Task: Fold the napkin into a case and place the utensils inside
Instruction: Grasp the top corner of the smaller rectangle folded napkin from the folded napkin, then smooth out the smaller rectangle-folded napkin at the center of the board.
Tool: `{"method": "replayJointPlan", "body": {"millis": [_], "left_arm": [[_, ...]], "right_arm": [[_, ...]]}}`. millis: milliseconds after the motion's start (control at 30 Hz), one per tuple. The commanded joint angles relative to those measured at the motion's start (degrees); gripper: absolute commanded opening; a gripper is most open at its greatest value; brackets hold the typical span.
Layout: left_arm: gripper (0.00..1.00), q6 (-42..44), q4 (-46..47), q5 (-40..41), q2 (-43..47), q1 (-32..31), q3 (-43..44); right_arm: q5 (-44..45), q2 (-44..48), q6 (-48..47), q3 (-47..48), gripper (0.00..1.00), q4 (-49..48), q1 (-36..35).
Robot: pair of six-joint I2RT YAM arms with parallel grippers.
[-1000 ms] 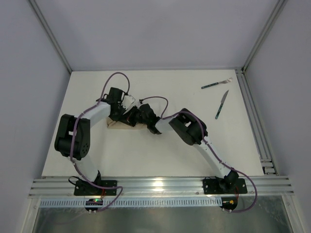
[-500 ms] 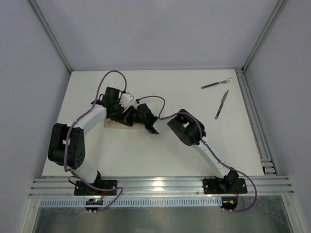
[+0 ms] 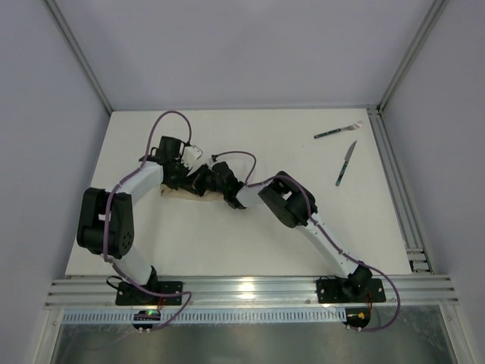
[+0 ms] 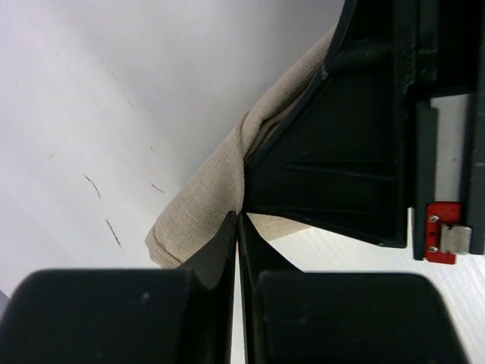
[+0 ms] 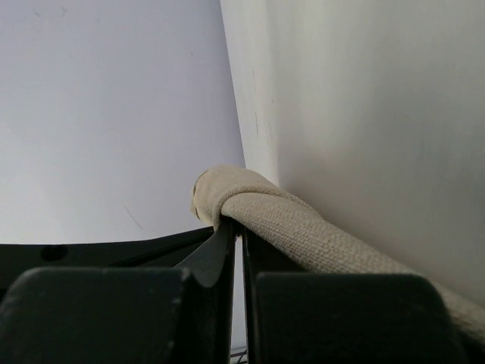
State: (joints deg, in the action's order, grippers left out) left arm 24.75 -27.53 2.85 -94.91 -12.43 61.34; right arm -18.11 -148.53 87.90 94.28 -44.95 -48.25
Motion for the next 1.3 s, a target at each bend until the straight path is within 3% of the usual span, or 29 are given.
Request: {"method": "replayJointPlan", "body": {"millis": [0,233,400,533,567,667,767,1100,1267], "left_arm": [[0.00,1.00,-0.69,-2.68,-2.73,0.73,-1.66],[0.06,1.53,-1.12,-11.80,-4.05,1.26,-1.31],[0.13,1.17,2.29,-7.43,-4.58,1.18,-1.92],[0.11,0.91,4.76,-3.56,-6.42,1.18,-1.67],[0.09,0.65,4.77,-3.38,-7.56,1.35,-1.49],[0.04,0.21,4.59,-3.55,-8.53,1.88,-1.14],[0.01,-0.14,4.68,-3.73,-9.06,2.41,-0.96],[0.00,-0.06,4.24,-4.17,-10.12,2.76,0.01],[0.00,0.12,4.15,-4.08,-10.11,2.76,0.01]], "right_arm": [[2.64,-1.76,0.69,1.61,0.04,-1.46,0.70],[2.90,-1.94,0.52,2.58,0.04,-0.14,0.79],[2.55,-1.85,0.26,3.10,0.06,0.74,0.70],[1.59,-0.45,-0.44,1.44,0.16,0.39,0.70],[1.24,0.25,-0.97,0.56,0.22,-0.48,0.79],[0.71,4.99,-6.14,-3.74,0.36,-0.14,1.49],[-1.40,9.48,-11.24,-8.31,0.41,-1.10,2.98],[-5.97,26.61,-28.11,-25.43,0.43,3.63,6.06],[-4.40,40.48,-45.57,-31.96,0.46,17.50,8.25]]}}
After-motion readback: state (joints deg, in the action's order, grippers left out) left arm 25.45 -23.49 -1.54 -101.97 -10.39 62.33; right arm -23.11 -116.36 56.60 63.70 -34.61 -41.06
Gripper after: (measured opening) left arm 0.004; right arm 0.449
